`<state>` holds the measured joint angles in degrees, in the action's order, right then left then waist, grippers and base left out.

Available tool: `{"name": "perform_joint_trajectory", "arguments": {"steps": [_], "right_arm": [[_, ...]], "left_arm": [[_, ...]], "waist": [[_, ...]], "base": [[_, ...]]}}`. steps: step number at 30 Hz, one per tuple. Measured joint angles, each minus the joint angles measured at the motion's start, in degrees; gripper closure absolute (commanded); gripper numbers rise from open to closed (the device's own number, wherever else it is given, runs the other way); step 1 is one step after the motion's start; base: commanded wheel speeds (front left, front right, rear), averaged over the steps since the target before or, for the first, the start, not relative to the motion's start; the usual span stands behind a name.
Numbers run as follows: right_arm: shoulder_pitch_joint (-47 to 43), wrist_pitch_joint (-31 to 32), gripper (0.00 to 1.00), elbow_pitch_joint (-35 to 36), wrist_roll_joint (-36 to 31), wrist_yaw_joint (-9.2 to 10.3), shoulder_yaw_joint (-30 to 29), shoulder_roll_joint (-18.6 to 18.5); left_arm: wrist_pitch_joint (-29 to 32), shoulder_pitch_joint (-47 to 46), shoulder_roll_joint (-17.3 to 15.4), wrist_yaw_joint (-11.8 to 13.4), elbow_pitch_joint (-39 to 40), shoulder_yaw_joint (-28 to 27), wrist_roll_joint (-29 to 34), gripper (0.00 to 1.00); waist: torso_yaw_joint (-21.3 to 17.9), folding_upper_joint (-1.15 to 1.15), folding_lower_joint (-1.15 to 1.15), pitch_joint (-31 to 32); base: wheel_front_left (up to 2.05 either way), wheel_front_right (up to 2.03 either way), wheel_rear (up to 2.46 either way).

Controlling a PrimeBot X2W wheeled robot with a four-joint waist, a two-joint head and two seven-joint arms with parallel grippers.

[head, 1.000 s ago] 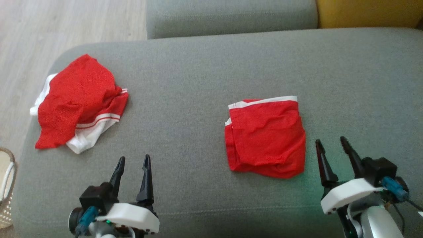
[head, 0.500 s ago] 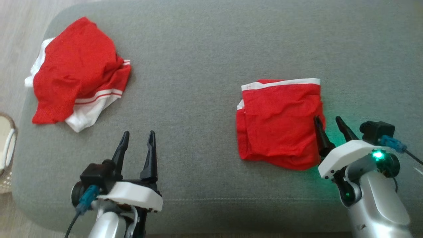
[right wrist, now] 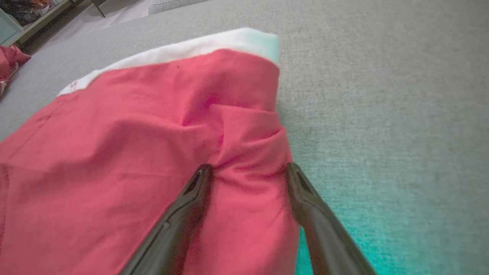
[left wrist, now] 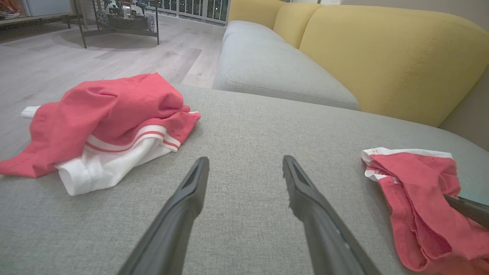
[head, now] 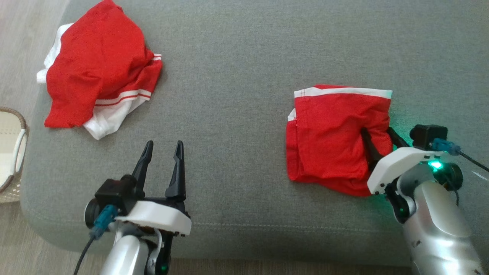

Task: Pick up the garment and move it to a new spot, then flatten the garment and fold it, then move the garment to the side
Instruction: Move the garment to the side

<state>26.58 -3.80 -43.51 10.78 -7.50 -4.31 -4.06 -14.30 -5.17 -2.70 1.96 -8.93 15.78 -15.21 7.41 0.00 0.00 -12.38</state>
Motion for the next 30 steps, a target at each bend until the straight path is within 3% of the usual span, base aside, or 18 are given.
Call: {"name": "perform_joint_trajectory", "arguments": {"steps": [1,2,3,17,23,30], "right_arm": [[0.2,-0.1,0.57,-0.4,-0.2,0.00,0.3,0.0],[0.4,-0.1,0.57,-0.6,-0.2,0.00,0.6,0.0],[0.6,-0.3,1.00,-0.8,-0.3,0.00,1.1,-0.1],[3.1,-4.4,1.00,-2.4,-10.0,-0.01,8.8,-3.5],[8.5,-3.5,1.00,0.2,-13.9,-0.01,12.3,-9.0],[15.3,-0.5,1.00,4.3,-13.1,-0.01,13.7,-14.7]], "left_arm": [[0.0,0.0,0.0,0.0,0.0,0.0,0.0,0.00],[0.0,-0.1,0.0,0.0,0.0,-0.1,0.0,0.00],[0.0,-0.1,0.0,0.0,0.0,-0.1,0.0,0.00],[0.0,-0.2,0.0,0.0,0.1,-0.9,0.2,0.00],[0.0,-2.9,0.0,-3.1,1.5,0.5,6.1,0.00],[0.0,-10.8,-1.2,-6.3,2.7,2.0,11.7,0.00]], "waist": [[0.1,0.00,0.00,-0.2],[0.2,0.00,0.00,-0.3],[0.2,0.00,0.00,-0.4],[-2.2,0.00,0.00,0.7],[-4.8,0.00,0.00,-1.7],[-8.5,0.00,0.00,-6.9]], "base": [[0.00,0.00,0.00],[0.00,0.00,0.00],[0.00,0.00,0.00],[0.00,0.00,0.00],[0.00,0.00,0.00],[0.00,0.00,0.00]]}}
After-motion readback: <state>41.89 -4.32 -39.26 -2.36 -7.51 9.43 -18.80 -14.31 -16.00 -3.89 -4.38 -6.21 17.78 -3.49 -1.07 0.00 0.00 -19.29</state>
